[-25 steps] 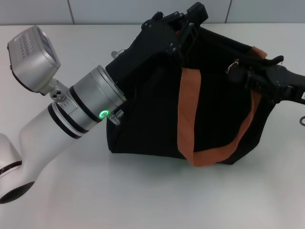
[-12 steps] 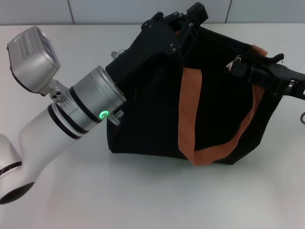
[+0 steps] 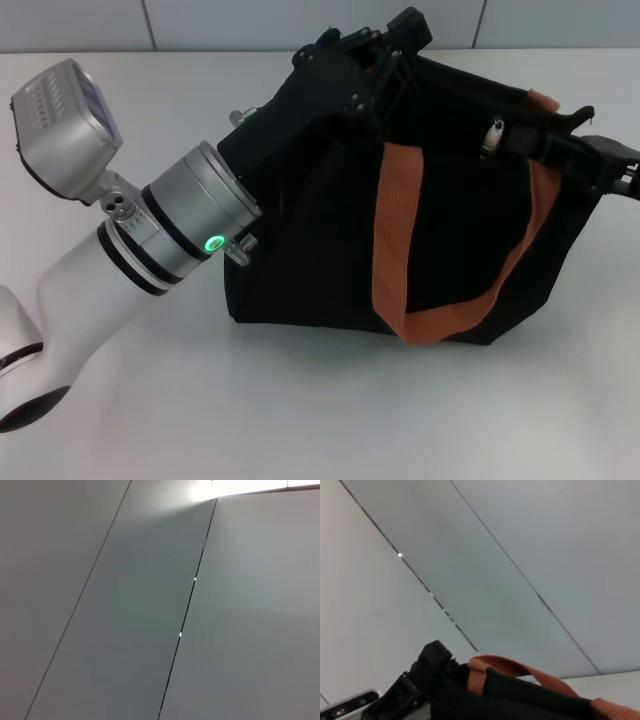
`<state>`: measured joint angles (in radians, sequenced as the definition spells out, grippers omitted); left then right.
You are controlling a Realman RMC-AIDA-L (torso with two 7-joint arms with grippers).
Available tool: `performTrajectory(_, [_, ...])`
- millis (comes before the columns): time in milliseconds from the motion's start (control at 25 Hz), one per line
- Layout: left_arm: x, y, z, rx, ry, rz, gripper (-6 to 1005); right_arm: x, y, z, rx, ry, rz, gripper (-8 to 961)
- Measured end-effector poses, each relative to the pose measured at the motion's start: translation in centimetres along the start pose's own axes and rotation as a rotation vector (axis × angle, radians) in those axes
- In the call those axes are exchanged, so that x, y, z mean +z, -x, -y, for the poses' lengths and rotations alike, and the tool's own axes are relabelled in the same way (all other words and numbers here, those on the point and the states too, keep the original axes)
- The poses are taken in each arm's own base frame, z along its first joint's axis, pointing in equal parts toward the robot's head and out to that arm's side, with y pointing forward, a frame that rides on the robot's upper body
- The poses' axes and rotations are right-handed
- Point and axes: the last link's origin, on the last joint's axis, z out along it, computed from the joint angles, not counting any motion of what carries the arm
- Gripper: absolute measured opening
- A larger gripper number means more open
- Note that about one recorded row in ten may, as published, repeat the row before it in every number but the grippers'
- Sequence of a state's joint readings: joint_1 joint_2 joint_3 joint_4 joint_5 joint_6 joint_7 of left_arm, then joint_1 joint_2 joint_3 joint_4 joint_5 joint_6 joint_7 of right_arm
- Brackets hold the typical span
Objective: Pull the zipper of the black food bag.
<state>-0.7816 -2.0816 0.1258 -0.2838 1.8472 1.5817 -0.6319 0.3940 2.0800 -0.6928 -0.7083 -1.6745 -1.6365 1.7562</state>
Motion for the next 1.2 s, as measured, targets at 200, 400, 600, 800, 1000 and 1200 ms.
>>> performTrajectory(200, [-0.1,0.0,0.0,-0.001,-0.002,-0.002,17,-1.0,-0.2,0.3,0.014,-0.032,0.025,-1])
performTrajectory(400, [-0.1,0.0,0.0,0.000,-0.002,-0.002,17,-1.3,-0.4,0.1,0.016,-0.023,0.032,0])
performTrajectory(600, [0.0,0.0,0.0,-0.001,0.000,-0.003,17,-1.4,-0.2,-0.8,-0.091,0.038,0.059,12])
performTrajectory(800, [0.1,0.0,0.0,-0.002,0.001,-0.003,18,-1.9,-0.4,-1.3,-0.183,0.066,0.107,27])
performTrajectory(1000, [0.2,0.0,-0.1,-0.006,0.004,-0.004,18,-2.0,-0.8,-1.2,-0.222,0.049,0.114,43])
performTrajectory(1200, [0.2,0.0,-0.2,-0.007,0.005,-0.004,18,-2.2,-1.5,-0.7,-0.232,0.015,0.131,58])
